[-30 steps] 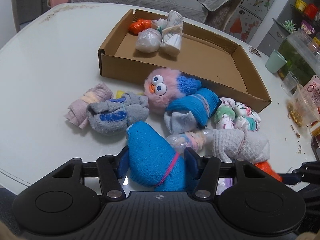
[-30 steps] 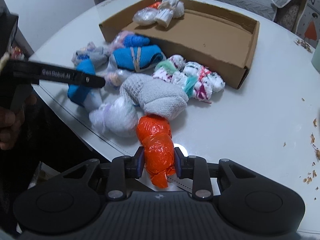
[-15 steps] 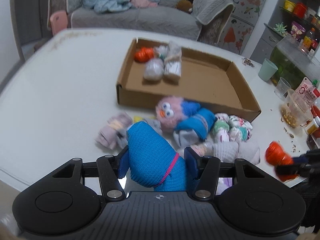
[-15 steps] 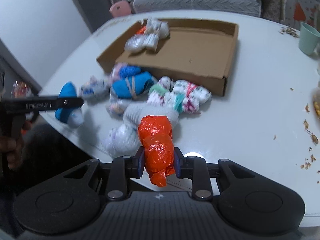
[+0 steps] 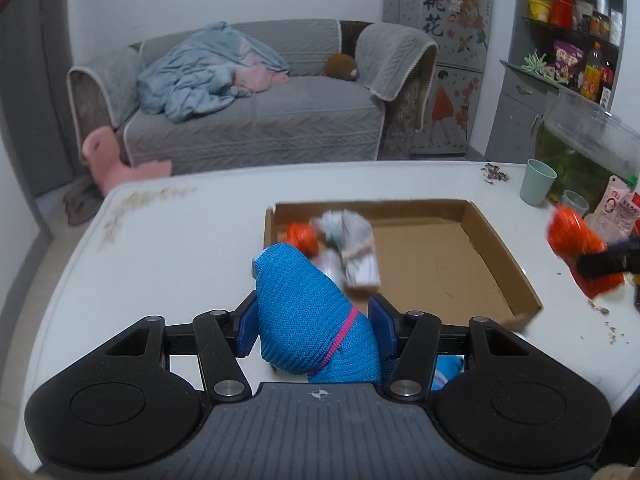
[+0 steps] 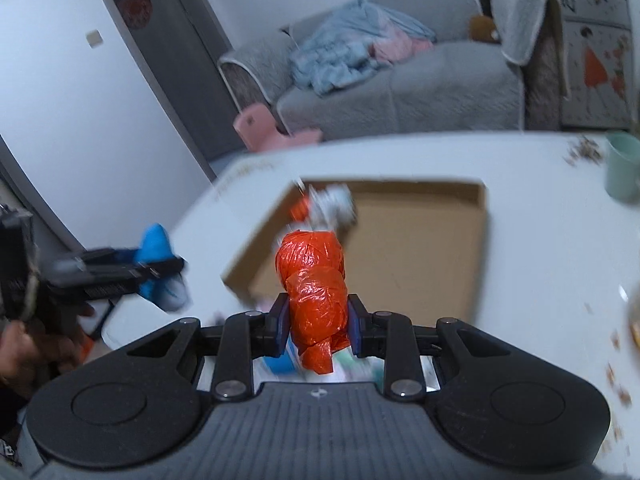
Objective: Organize objects
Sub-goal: 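Lower both held bundles into the tray beside the others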
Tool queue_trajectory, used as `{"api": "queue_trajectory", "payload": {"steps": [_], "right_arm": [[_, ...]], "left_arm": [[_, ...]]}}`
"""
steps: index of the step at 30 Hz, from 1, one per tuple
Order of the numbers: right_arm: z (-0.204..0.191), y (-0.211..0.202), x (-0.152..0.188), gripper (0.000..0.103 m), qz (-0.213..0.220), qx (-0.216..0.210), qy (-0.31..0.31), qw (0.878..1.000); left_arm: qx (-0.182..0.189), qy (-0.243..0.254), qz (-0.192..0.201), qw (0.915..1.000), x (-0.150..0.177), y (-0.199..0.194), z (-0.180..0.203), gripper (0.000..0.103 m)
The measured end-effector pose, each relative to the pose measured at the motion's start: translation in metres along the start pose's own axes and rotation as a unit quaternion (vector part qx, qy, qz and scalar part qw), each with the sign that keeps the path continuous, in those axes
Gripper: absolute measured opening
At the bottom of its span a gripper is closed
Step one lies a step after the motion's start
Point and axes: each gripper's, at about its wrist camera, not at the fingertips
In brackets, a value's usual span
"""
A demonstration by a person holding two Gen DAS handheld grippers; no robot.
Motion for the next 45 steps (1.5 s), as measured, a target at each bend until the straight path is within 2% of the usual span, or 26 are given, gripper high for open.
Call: {"api": "queue_trajectory", "payload": {"steps": [3, 6, 12, 15, 19, 27, 32, 37, 45], "right_arm": [[-0.001, 0.033, -0.024, 0.026, -0.001, -0.010, -0.012, 1.000], [0.011, 0.076, -0.035, 0.026, -0.022, -0.023, -0.003, 1.000], [0.051, 0.148, -0.024, 0.026, -0.075, -0.030, 0.045, 0.996], [0.064, 0.169, -0.019, 0.026, -0.096, -0.030, 0.062, 0.993], [0.065, 0.197, -0.018, 0.026, -0.112, -0.022, 0.055, 0.992], [0.071, 0.217, -0.029, 0.026, -0.113, -0.020, 0.037, 0.993], [0.078, 0.219, -0.034, 0.026, -0.120, -0.017, 0.034, 0.992], [0.080, 0.225, -0.033, 0.026, -0.128, -0.014, 0.038, 0.991], [0.073, 0.228, -0.034, 0.028, -0.137, -0.010, 0.022, 0.990]], "left_arm": [[0.001, 0.027, -0.003, 0.9996, -0.013, 0.026, 0.009, 0.063], [0.005, 0.049, -0.019, 0.9986, -0.013, 0.057, 0.020, 0.063], [-0.003, 0.100, -0.054, 0.9935, 0.006, 0.115, 0.042, 0.063], [-0.011, 0.144, -0.054, 0.9881, 0.015, 0.135, 0.054, 0.063], [-0.028, 0.172, -0.046, 0.9836, 0.018, 0.150, 0.063, 0.063], [-0.049, 0.198, -0.026, 0.9787, 0.008, 0.166, 0.069, 0.062], [-0.037, 0.210, -0.024, 0.9766, 0.007, 0.170, 0.067, 0.064], [-0.028, 0.182, -0.043, 0.9820, 0.005, 0.177, 0.060, 0.064], [-0.025, 0.170, -0.052, 0.9838, 0.006, 0.174, 0.061, 0.068]]}}
Point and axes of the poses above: each gripper's, at about its wrist camera, not at the fingertips, and y roughly the way its jaws point, z to its right, x to its underside, and after that the axes turned 15 degrees about -x, right-handed
